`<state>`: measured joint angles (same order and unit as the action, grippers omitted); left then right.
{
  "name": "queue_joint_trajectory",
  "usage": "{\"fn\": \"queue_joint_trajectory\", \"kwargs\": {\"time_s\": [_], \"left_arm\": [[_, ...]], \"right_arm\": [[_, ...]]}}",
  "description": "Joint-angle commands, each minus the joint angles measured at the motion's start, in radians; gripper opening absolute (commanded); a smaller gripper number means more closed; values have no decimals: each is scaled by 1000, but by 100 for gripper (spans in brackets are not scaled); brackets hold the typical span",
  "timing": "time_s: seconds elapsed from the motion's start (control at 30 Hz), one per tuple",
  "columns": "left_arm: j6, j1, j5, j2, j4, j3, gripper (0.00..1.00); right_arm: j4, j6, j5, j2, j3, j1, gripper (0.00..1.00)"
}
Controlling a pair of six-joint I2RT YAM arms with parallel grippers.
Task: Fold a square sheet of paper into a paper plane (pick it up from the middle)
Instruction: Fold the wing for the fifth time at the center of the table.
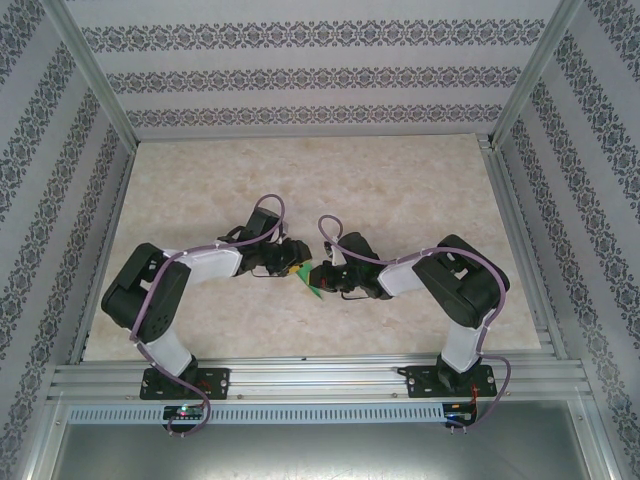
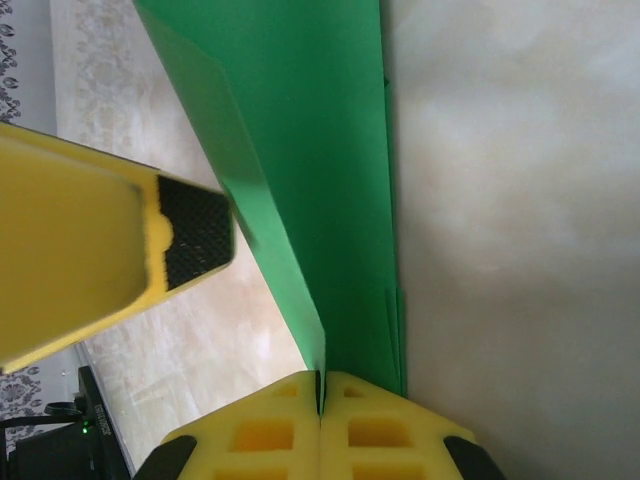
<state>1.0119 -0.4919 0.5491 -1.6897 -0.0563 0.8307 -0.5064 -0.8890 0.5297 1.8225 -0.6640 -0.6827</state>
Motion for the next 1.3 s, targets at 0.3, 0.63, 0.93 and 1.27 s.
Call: {"fn": "queue_joint_trajectory", "kwargs": {"time_s": [0.3, 0.63, 0.93, 1.27], "left_arm": [[-15, -14, -58, -98, -29, 30, 40], [-14, -14, -102, -101, 22, -16, 38], [2, -14, -108, -100, 9, -26, 38], [34, -14, -112, -93, 5, -38, 37]], "right_arm": [[134, 22, -59, 13, -2, 7, 0], [287, 60, -84, -86, -33, 7, 10], [313, 66, -58, -128, 0, 7, 12], [416, 121, -62, -112, 8, 2, 4]]}}
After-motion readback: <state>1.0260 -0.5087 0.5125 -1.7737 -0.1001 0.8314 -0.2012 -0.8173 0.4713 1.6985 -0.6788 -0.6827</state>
